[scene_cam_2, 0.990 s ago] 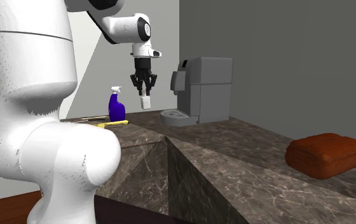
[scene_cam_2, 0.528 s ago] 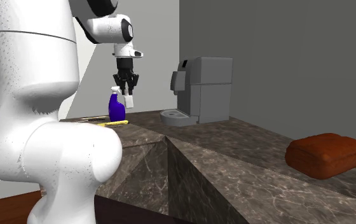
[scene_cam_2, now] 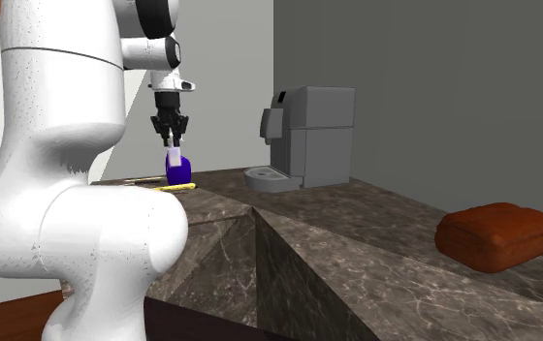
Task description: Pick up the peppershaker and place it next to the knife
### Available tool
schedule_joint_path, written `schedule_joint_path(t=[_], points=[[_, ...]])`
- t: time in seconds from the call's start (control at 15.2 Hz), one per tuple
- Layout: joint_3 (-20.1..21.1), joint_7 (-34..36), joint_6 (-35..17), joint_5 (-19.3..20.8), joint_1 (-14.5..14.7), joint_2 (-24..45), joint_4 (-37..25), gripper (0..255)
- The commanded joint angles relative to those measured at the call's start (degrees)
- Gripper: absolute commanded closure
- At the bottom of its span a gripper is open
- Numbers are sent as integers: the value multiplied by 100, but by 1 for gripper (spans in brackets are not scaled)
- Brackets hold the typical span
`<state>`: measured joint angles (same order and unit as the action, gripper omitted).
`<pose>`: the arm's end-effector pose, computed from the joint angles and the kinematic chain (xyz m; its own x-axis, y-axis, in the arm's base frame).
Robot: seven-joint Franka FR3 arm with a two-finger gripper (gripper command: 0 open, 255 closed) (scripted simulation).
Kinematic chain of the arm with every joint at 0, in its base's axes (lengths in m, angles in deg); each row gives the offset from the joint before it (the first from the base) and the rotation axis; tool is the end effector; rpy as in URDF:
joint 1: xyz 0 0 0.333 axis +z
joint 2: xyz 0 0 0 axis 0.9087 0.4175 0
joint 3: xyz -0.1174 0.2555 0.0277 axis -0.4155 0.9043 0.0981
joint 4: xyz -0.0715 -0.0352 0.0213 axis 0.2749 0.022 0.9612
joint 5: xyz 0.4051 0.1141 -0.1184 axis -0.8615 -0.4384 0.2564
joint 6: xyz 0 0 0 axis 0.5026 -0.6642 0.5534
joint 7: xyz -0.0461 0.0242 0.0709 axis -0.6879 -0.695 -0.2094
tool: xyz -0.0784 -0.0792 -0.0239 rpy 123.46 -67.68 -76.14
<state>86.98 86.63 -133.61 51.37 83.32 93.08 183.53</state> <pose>0.5633 0.3141 0.4687 0.9985 -0.0506 -0.0201 -0.0501 -0.9985 0.0228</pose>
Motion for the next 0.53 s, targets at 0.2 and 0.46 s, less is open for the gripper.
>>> schedule_joint_path(t=[0.2,0.46], points=[[8,43,-366,13,14,46,320,255],[4,53,-662,25,13,86,577,255]])
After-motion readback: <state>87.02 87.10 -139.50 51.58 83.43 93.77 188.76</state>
